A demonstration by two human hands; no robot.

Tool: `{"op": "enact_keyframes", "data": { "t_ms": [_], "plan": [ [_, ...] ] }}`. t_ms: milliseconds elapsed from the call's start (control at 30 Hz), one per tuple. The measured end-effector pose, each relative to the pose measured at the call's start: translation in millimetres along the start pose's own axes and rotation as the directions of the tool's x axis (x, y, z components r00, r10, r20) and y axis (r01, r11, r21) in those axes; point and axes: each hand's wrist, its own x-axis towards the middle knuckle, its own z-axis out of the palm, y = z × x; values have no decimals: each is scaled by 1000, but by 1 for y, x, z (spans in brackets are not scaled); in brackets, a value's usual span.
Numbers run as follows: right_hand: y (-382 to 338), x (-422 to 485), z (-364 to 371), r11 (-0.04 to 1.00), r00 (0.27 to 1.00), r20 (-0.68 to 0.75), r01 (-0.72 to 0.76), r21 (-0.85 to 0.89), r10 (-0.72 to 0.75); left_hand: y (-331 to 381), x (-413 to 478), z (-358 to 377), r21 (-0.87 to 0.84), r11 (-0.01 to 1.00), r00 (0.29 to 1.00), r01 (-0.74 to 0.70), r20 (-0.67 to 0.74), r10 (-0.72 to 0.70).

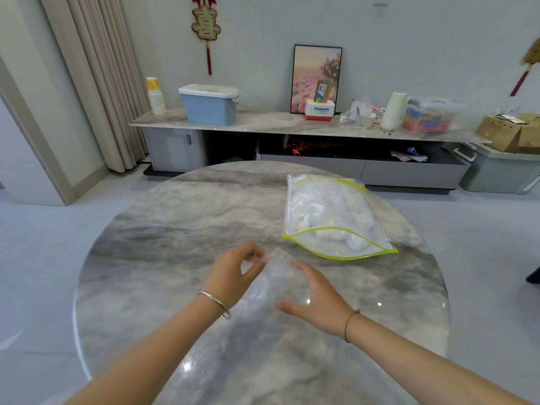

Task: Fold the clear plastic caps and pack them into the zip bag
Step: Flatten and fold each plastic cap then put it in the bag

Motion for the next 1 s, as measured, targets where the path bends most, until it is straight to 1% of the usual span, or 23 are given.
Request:
{"op": "enact_keyframes", "data": {
  "t_ms": [33,100,133,167,200,233,267,333,367,400,500,633,700,733,767,800,833,900,1000],
  "plan": [
    [1,0,0,999,996,-82,37,-12,-38,6,-3,2,-48,999,999,-24,-26,22],
    [-1,2,-9,987,953,-261,140,-78,-156,16,-7,0,-91,990,992,-104,-74,97],
    [-1,2,-15,970,918,-321,196,-144,-233,19,-10,-3,-72,983,983,-169,-91,162],
    [1,1,-22,943,886,-340,253,-217,-316,22,-14,-5,-31,972,969,-233,-88,230],
    [5,0,-27,909,862,-324,307,-281,-391,24,-17,-8,13,960,958,-279,-61,280],
    [9,-4,-32,883,853,-287,342,-322,-436,24,-21,-9,45,954,955,-298,-1,298],
    [13,-8,-35,872,862,-243,355,-338,-445,22,-25,-9,71,956,956,-284,96,277],
    [24,-20,-34,890,909,-150,329,-315,-389,9,-33,-5,137,970,933,-199,329,146],
    [31,-25,-31,894,927,-95,318,-317,-363,-3,-37,0,176,971,909,-165,409,80],
    [39,-30,-27,884,936,-40,315,-346,-349,-12,-41,5,205,967,887,-151,460,41],
    [59,-41,-18,812,940,91,330,-480,-329,-27,-55,21,214,960,860,-178,508,46],
    [64,-49,-13,796,939,229,339,-502,-256,-23,-65,37,168,960,850,-223,516,107],
    [59,-52,-12,819,939,264,324,-473,-220,-21,-68,42,161,953,848,-257,511,142],
    [57,-54,-12,851,950,260,278,-445,-175,-22,-69,45,175,948,846,-265,515,141],
    [55,-55,-13,885,961,248,221,-409,-125,-22,-68,44,203,952,846,-227,525,90],
    [54,-55,-14,918,971,224,165,-360,-86,-20,-67,42,247,955,832,-164,555,-1],
    [52,-55,-14,951,978,195,127,-283,-72,-20,-65,40,276,954,822,-113,565,-66],
    [50,-54,-16,992,991,122,66,-104,-53,-20,-60,37,279,956,837,-92,542,-78],
    [47,-54,-17,984,993,23,-118,134,116,-24,-54,34,390,918,826,-77,541,-161]
  ]
}}
